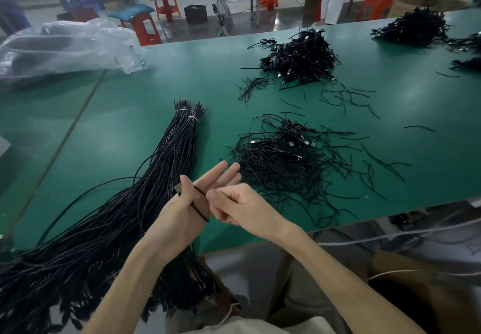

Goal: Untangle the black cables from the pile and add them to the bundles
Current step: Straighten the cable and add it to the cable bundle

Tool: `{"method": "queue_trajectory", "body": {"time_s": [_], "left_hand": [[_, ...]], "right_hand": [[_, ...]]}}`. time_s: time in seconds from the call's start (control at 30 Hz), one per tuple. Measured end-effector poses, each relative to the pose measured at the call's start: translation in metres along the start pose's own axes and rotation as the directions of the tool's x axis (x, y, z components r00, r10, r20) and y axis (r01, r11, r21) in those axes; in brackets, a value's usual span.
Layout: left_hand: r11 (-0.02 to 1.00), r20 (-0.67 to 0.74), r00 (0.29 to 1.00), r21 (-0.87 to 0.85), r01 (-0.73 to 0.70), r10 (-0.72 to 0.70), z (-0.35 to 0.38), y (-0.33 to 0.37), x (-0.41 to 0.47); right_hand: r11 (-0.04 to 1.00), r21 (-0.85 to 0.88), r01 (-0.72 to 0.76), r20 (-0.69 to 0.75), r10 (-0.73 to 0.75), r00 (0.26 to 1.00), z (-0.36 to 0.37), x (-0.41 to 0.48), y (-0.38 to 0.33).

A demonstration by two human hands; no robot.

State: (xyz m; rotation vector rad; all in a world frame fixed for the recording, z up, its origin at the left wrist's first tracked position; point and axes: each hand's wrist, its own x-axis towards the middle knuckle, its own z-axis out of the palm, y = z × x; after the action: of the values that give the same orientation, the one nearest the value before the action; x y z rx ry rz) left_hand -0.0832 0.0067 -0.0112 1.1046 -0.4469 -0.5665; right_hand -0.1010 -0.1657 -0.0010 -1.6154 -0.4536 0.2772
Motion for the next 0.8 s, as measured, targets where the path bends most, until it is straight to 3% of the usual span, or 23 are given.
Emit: {"method": "queue_trajectory", "body": {"time_s": [0.2,0.3,0.37,0.43,0.5,0.57,0.63,0.7,0.8], "left_hand": [[0.959,-0.177,0.978,-0.239,-0.15,0.109,0.002,0.015,-0.002],[0.96,-0.073,0.996,-0.271,-0.073,0.055,-0.004,0.026,-0.016],[0.993,0.029,0.999,0.114,0.021,-0.025,-0.005,0.029,-0.025],[0.847,0.132,0.965,0.516,0.127,-0.225,-0.003,0.024,-0.029],[0.713,0.119,0.93,0.678,0.179,-0.347,0.001,0.014,-0.028],[0.631,-0.003,0.968,0.758,0.167,-0.253,0.004,0.005,-0.022],[0.649,-0.109,0.988,0.744,0.156,-0.112,0.003,0.0,-0.015],[0.739,-0.179,0.984,0.661,0.132,-0.016,0.001,-0.005,-0.011],[0.931,-0.279,0.96,0.346,0.117,-0.017,0.006,-0.011,-0.006]], "right_hand": [[0.987,-0.105,-0.126,0.113,0.137,0.984,0.01,-0.005,0.031],[0.971,-0.167,-0.17,0.102,0.189,0.977,-0.006,-0.003,0.036],[0.964,-0.205,-0.171,0.067,0.188,0.98,-0.016,0.003,0.034],[0.958,-0.228,-0.177,0.007,0.184,0.983,-0.023,0.011,0.029],[0.956,-0.243,-0.162,-0.042,0.157,0.987,-0.025,0.017,0.023],[0.964,-0.24,-0.119,-0.06,0.107,0.992,-0.021,0.021,0.015],[0.969,-0.235,-0.069,-0.095,0.048,0.994,-0.012,0.021,0.008],[0.979,-0.202,-0.011,-0.168,-0.023,0.986,-0.003,0.02,0.002],[0.985,-0.161,0.056,-0.245,-0.095,0.965,0.006,0.015,-0.001]]}}
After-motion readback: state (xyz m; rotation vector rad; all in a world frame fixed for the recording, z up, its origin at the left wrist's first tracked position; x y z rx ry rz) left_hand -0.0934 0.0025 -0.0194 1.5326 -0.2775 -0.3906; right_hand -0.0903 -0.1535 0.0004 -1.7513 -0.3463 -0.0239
